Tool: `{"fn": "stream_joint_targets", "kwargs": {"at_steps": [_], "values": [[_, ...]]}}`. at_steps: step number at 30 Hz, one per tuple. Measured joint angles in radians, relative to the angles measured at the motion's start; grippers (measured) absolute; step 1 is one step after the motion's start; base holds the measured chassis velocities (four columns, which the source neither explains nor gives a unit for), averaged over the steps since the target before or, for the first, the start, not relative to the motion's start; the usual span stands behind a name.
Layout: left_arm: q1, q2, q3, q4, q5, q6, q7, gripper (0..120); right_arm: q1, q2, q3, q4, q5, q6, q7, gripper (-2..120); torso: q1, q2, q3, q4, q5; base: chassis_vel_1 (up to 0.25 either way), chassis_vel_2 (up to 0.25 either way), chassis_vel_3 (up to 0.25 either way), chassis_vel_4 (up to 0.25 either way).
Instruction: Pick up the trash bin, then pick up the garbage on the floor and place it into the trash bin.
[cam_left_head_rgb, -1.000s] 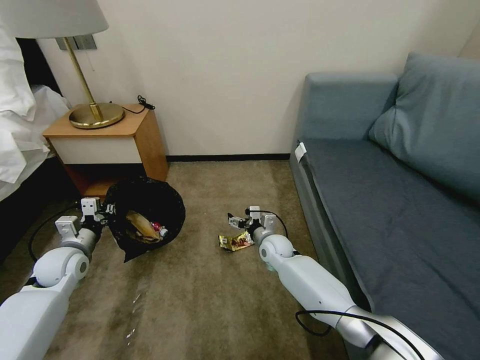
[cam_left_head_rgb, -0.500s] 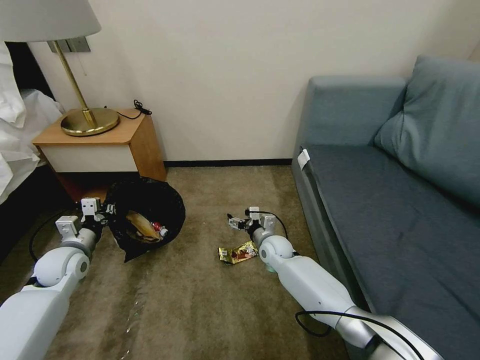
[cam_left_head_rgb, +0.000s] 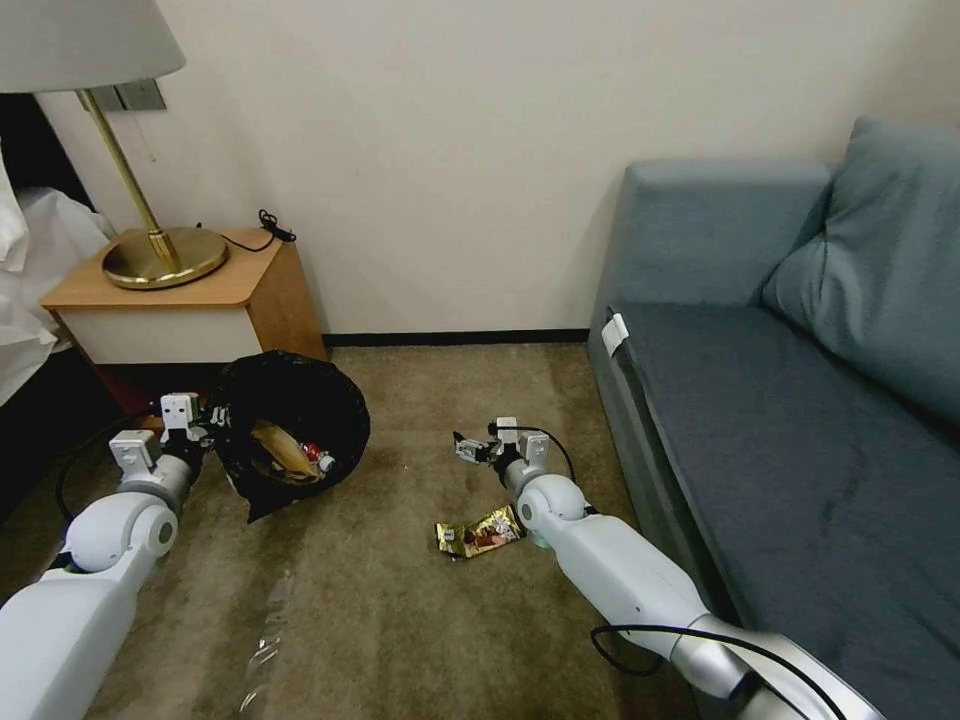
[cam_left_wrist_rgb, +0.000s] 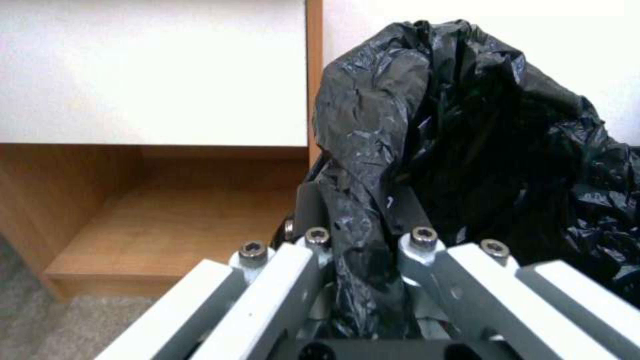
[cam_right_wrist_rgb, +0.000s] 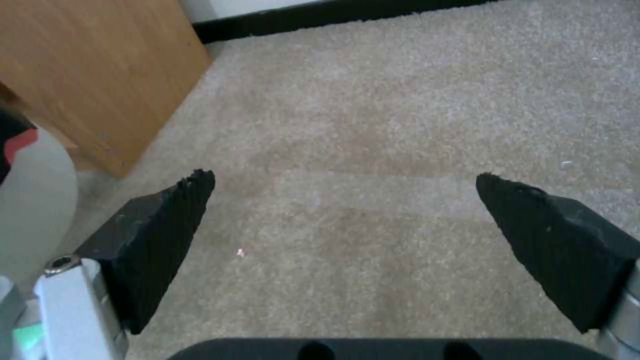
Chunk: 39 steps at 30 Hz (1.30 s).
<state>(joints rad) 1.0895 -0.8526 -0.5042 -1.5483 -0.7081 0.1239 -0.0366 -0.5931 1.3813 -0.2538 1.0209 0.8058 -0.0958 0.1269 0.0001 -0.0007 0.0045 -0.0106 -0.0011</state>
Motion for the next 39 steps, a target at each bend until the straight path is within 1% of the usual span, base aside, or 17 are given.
{"fn": "stream_joint_targets", "kwargs": {"at_steps": [7,21,24,26,27,28,30,31,33,34,35,36,37,38,39], "values": [[0.011,0.006,-0.008,-0.007,-0.001,0.001,-0.002,4,0.000,0.006,0.002,-0.018,-0.011,0.002,-0.005,100,0.000,0.000,0.000,0.0002,0.0000,-0.074,0.071,0.068,-0.067],[0.059,0.014,-0.036,-0.037,-0.006,0.008,-0.006,4,-0.025,-0.005,-0.016,-0.026,-0.055,0.008,-0.019,100,0.000,0.000,0.000,0.0004,0.0000,-0.067,0.077,0.069,-0.073],[0.075,0.013,-0.042,-0.050,-0.004,0.010,-0.008,4,-0.036,-0.023,-0.042,-0.013,-0.070,0.007,-0.024,100,0.000,0.000,0.000,0.0003,0.0000,-0.069,0.047,0.058,-0.030],[0.094,0.014,-0.056,-0.063,-0.003,0.014,-0.012,4,-0.050,-0.051,-0.082,0.019,-0.071,-0.010,-0.026,100,0.000,0.000,0.000,-0.0003,-0.0001,0.000,0.000,0.000,0.000],[0.094,0.014,-0.056,-0.063,-0.003,0.014,-0.012,4,-0.050,-0.051,-0.082,0.019,-0.071,-0.010,-0.026,100,0.000,0.000,0.000,-0.0003,-0.0001,0.000,0.000,0.000,0.000],[0.109,0.017,-0.071,-0.072,-0.003,0.015,-0.012,4,-0.056,-0.069,-0.116,0.038,-0.071,-0.017,-0.026,100,0.000,0.000,0.000,-0.0004,0.0000,0.000,0.000,0.000,0.000],[0.134,0.024,-0.096,-0.084,-0.003,0.017,-0.015,4,-0.072,-0.109,-0.174,0.089,-0.077,-0.028,-0.030,100,0.000,0.000,0.000,0.0006,0.0002,0.000,0.000,0.000,0.000],[0.134,0.024,-0.096,-0.084,-0.003,0.017,-0.015,4,-0.072,-0.109,-0.174,0.089,-0.077,-0.028,-0.030,100,0.000,0.000,0.000,0.0006,0.0002,0.000,0.000,0.000,0.000],[0.147,0.030,-0.108,-0.090,-0.003,0.018,-0.017,4,-0.093,-0.150,-0.213,0.149,-0.069,-0.047,-0.031,100,0.000,0.000,0.000,0.0006,0.0004,0.000,0.000,0.000,0.000],[0.147,0.030,-0.108,-0.090,-0.003,0.018,-0.017,4,-0.093,-0.150,-0.213,0.149,-0.069,-0.047,-0.031,100,0.000,0.000,0.000,0.0006,0.0004,0.000,0.000,0.000,0.000],[0.153,0.031,-0.112,-0.095,-0.004,0.019,-0.017,4,-0.108,-0.182,-0.239,0.183,-0.065,-0.052,-0.031,100,0.000,0.000,0.000,0.0005,0.0001,0.000,0.000,0.000,0.000],[0.153,0.031,-0.112,-0.095,-0.004,0.019,-0.017,4,-0.108,-0.182,-0.239,0.183,-0.065,-0.052,-0.031,100,0.000,0.000,0.000,0.0005,0.0001,0.000,0.000,0.000,0.000],[0.155,0.031,-0.113,-0.097,-0.004,0.020,-0.017,4,-0.115,-0.198,-0.252,0.198,-0.063,-0.054,-0.031,100,0.000,0.000,0.000,0.0001,0.0000,0.000,0.000,0.000,0.000],[0.158,0.031,-0.114,-0.100,-0.005,0.021,-0.017,4,-0.127,-0.231,-0.275,0.229,-0.059,-0.059,-0.031,100,0.000,0.000,0.000,-0.0002,0.0001,0.000,0.000,0.000,0.000],[0.158,0.031,-0.114,-0.100,-0.005,0.021,-0.017,4,-0.127,-0.231,-0.275,0.229,-0.059,-0.059,-0.031,100,0.000,0.000,0.000,-0.0002,0.0001,0.000,0.000,0.000,0.000]]}}
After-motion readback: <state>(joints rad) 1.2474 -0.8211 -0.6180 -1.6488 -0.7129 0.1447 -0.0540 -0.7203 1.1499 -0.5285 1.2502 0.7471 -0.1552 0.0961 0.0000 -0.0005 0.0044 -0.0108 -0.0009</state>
